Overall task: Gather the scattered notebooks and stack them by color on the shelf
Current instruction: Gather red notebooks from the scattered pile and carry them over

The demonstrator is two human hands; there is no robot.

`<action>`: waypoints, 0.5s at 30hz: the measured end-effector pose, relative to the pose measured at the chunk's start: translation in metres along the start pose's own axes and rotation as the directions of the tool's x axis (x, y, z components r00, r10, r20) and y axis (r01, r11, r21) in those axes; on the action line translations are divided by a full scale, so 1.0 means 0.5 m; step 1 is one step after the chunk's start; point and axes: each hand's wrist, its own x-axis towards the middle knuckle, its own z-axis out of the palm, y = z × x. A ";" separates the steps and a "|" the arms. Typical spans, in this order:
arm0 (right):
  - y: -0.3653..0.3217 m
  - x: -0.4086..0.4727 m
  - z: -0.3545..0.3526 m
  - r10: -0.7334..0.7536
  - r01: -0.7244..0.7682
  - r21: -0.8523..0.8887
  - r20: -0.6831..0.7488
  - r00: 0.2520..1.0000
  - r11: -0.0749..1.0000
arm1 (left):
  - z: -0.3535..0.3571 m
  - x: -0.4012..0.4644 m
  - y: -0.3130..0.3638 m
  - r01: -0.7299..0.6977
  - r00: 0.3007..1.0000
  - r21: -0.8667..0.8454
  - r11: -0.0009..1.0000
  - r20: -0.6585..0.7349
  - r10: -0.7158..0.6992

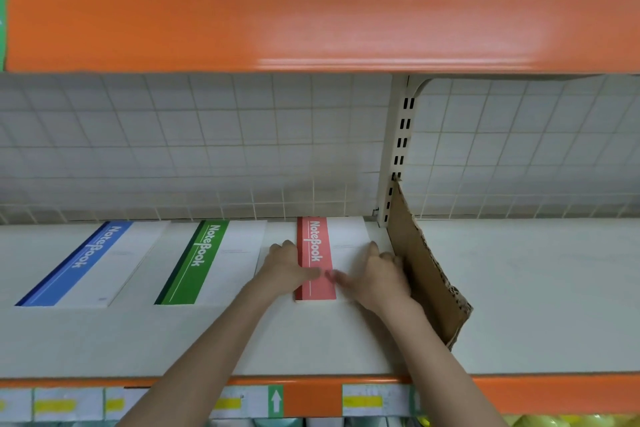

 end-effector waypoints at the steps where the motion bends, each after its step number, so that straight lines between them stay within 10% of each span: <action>1: 0.000 -0.005 -0.006 -0.005 0.003 0.025 0.068 0.998 1.000 | -0.009 -0.004 -0.001 -0.026 0.996 0.020 0.999 0.080 0.024; 5: -0.003 -0.017 -0.019 -0.041 0.057 -0.063 0.230 0.972 0.996 | -0.024 -0.027 0.008 -0.150 0.953 0.165 0.975 0.285 0.098; 15: -0.007 -0.019 -0.028 -0.032 0.041 -0.039 0.218 0.975 0.998 | -0.011 -0.035 0.013 -0.203 0.960 0.189 0.961 0.232 0.157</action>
